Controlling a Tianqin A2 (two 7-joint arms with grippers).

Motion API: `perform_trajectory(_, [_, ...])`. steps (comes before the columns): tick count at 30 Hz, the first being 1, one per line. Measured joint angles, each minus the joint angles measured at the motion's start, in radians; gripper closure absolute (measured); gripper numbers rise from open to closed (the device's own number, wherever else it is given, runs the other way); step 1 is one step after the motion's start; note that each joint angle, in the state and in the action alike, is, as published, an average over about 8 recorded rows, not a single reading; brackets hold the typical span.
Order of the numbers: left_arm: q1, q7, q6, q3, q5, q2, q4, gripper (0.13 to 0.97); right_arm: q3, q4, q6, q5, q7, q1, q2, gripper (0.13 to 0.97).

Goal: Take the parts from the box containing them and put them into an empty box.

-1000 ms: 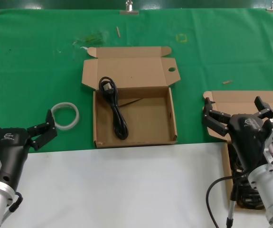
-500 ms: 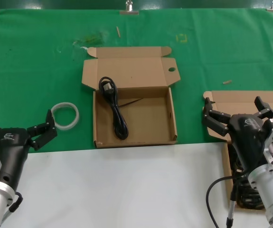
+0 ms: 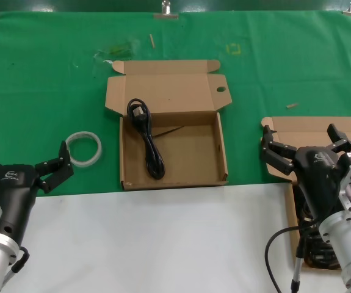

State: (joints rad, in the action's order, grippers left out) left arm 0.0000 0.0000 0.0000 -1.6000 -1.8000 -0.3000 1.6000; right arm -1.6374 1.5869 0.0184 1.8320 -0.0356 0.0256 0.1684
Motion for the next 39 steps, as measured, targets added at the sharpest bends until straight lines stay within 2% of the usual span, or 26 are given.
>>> perform_trajectory(39, [0.0,0.0,0.0,0.0,0.0,0.0,0.0,0.132,0.0,0.0,0.0,0.0,0.0,0.0,0.0,0.129])
